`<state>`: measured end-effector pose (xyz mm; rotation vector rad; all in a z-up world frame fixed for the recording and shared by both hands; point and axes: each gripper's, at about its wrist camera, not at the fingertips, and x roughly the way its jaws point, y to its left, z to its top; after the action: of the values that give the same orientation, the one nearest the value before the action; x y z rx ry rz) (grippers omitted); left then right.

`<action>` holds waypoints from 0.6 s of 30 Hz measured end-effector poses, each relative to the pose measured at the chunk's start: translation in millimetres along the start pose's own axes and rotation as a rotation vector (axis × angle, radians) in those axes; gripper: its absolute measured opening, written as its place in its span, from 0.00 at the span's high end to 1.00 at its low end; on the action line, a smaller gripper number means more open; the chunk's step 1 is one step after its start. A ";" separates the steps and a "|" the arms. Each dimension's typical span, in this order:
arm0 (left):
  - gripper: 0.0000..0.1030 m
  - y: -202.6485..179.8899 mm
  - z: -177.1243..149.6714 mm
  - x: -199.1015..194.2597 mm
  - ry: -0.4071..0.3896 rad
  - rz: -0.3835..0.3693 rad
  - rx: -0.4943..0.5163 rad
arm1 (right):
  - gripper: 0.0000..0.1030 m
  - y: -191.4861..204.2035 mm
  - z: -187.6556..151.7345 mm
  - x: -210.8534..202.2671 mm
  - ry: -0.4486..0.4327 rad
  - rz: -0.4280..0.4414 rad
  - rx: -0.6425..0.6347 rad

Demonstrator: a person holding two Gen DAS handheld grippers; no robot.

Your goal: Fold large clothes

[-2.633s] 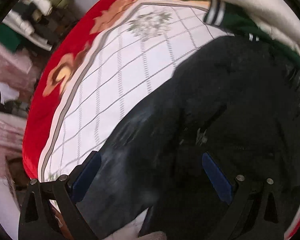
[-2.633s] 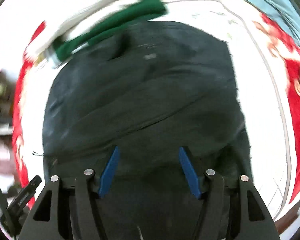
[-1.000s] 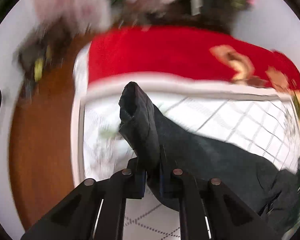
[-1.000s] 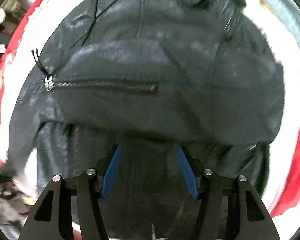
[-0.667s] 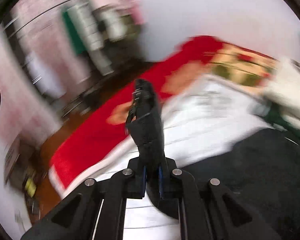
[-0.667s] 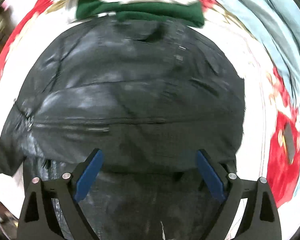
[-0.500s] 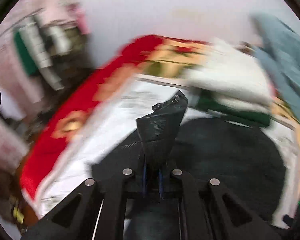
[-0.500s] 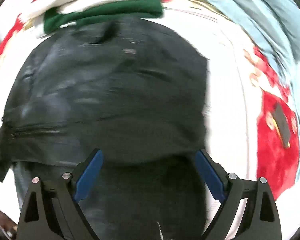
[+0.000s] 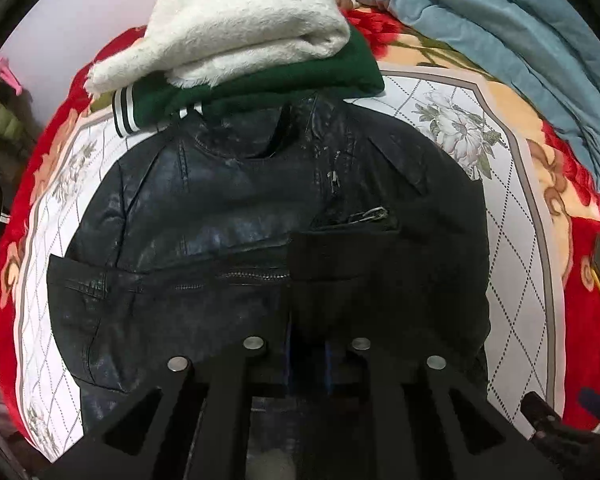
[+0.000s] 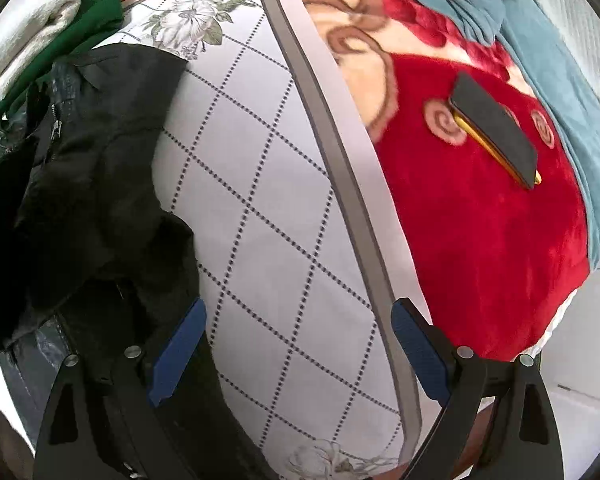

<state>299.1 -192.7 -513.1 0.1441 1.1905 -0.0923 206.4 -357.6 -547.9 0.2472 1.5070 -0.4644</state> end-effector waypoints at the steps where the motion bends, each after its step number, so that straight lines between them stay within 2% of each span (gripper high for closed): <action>1: 0.70 3.4 1.1 0.6 0.010 -0.014 -0.012 | 0.08 -2.3 1.6 1.9 0.008 0.002 -0.002; 2: 0.26 6.3 4.6 2.0 0.023 -0.036 -0.024 | 0.08 -5.2 1.1 2.0 0.018 0.010 -0.002; 3: 0.00 11.3 5.7 0.9 0.022 -0.050 -0.042 | 0.08 -7.6 -1.5 2.0 0.028 0.022 -0.002; 8: 0.00 27.1 15.1 -3.7 0.013 -0.064 -0.105 | 0.08 -11.3 -8.9 -9.0 0.058 0.061 -0.010; 10: 0.00 42.3 14.3 -14.9 0.002 -0.060 -0.138 | 0.08 -10.1 -5.2 -15.4 0.056 0.105 0.002; 14: 0.00 101.5 4.9 -34.4 0.004 0.026 -0.254 | 0.08 21.4 17.3 -26.7 0.058 0.233 -0.033; 18: 0.00 172.3 -8.6 -35.6 0.024 0.201 -0.379 | 0.08 77.2 44.1 -35.6 0.004 0.365 -0.141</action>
<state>303.5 -21.4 -472.2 -0.0693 1.1907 0.3107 280.1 -303.2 -519.8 0.4028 1.4517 -0.0659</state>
